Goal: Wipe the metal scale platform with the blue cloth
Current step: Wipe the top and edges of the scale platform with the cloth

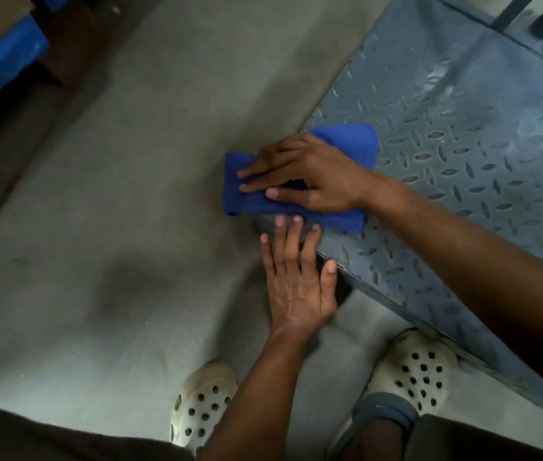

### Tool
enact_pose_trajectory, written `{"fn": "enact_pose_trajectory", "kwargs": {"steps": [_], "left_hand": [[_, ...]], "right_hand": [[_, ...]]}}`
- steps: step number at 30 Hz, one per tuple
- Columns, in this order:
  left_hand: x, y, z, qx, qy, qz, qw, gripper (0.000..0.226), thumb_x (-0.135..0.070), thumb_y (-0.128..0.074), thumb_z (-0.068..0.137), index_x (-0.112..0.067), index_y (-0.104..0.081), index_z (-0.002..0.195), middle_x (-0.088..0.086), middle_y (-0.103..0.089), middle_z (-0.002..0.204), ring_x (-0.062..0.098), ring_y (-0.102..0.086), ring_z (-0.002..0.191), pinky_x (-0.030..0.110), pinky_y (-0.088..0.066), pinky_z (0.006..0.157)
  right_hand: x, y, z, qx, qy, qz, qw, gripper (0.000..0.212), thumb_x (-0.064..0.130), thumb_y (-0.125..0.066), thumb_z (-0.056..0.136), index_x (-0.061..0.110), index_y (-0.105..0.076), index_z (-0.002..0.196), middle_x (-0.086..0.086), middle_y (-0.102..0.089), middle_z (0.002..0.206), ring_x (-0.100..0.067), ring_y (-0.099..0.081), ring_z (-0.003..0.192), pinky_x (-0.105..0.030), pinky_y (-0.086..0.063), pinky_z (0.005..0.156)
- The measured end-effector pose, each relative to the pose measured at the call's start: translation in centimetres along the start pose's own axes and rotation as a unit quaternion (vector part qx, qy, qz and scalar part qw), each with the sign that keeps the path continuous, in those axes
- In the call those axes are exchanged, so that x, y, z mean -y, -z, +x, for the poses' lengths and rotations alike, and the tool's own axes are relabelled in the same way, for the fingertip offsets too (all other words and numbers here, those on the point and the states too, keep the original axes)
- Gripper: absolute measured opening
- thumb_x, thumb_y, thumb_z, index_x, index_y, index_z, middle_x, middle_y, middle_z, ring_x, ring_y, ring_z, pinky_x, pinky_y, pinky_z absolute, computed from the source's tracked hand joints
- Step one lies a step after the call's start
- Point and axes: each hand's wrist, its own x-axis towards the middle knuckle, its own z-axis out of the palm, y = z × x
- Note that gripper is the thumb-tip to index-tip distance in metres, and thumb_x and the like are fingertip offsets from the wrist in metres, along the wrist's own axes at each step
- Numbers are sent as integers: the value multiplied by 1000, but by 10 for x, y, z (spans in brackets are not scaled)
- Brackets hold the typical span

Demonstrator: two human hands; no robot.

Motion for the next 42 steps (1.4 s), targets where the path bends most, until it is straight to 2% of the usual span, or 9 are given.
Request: {"fn": "enact_pose_trajectory", "kwargs": {"steps": [5,8,10,15,21,26,32,37,42], "left_hand": [[-3,6,-1,17,4,4,1000,56,-46,-25,114,-13,-36,157,10,-29,169,21,-5,167,54,-1,135],[-4,5,-2,17,9,-8,1000,55,-46,-27,113,-12,-38,156,10,-29,168,28,-14,164,56,-4,135],[-4,8,0,23,10,-6,1000,55,-46,-31,113,-14,-38,157,10,-29,169,30,-16,164,55,-2,134],[-7,15,4,16,34,-4,999,56,-42,-49,105,-13,-45,153,12,-32,169,32,-18,164,55,0,134],[-6,11,6,6,42,-8,999,58,-46,-45,107,-10,-43,153,14,-29,169,34,-17,164,59,-4,134],[-16,5,0,-19,66,-13,998,55,-43,-44,108,-10,-41,151,15,-28,167,37,-20,162,65,-8,132],[-19,3,-9,-61,192,0,979,79,-67,-45,104,-4,-42,150,21,-38,157,39,-32,156,68,-20,128],[-27,4,-24,-34,132,-23,990,68,-48,-45,110,-2,-33,158,15,-29,167,30,-18,165,59,-13,133],[-31,15,-59,71,48,-12,996,72,-29,-49,107,-13,-16,169,2,-5,180,21,-4,168,47,0,136]], "right_hand": [[-1,6,-6,-89,-88,-37,992,32,40,-58,107,26,-78,128,9,-73,136,-27,-59,138,-48,-42,118],[25,-10,-5,-84,-21,-21,996,27,30,-63,104,21,-80,123,8,-77,128,-27,-62,135,-36,-37,120],[9,0,-1,-82,-11,-7,997,26,21,-64,104,15,-80,124,3,-78,127,-24,-68,128,-41,-45,119],[-2,20,2,-137,-144,-24,980,34,20,-65,100,13,-76,131,-3,-75,133,-24,-69,126,-46,-50,113],[24,9,3,-49,-67,68,994,36,24,-71,99,14,-75,133,-2,-69,144,-15,-63,131,-19,-40,116],[14,19,-2,-109,-159,100,976,42,22,-79,92,18,-74,134,2,-67,145,-13,-62,135,-41,-47,118],[35,2,2,-59,-75,174,980,44,26,-79,96,11,-72,137,-4,-66,147,-16,-60,138,-41,-46,119],[13,1,19,-10,-11,54,998,41,38,-63,105,16,-70,140,-4,-66,147,-25,-60,135,-45,-45,117],[22,-4,15,-29,19,63,997,41,39,-69,102,12,-74,133,-6,-70,141,-27,-67,125,-40,-49,110]]}}
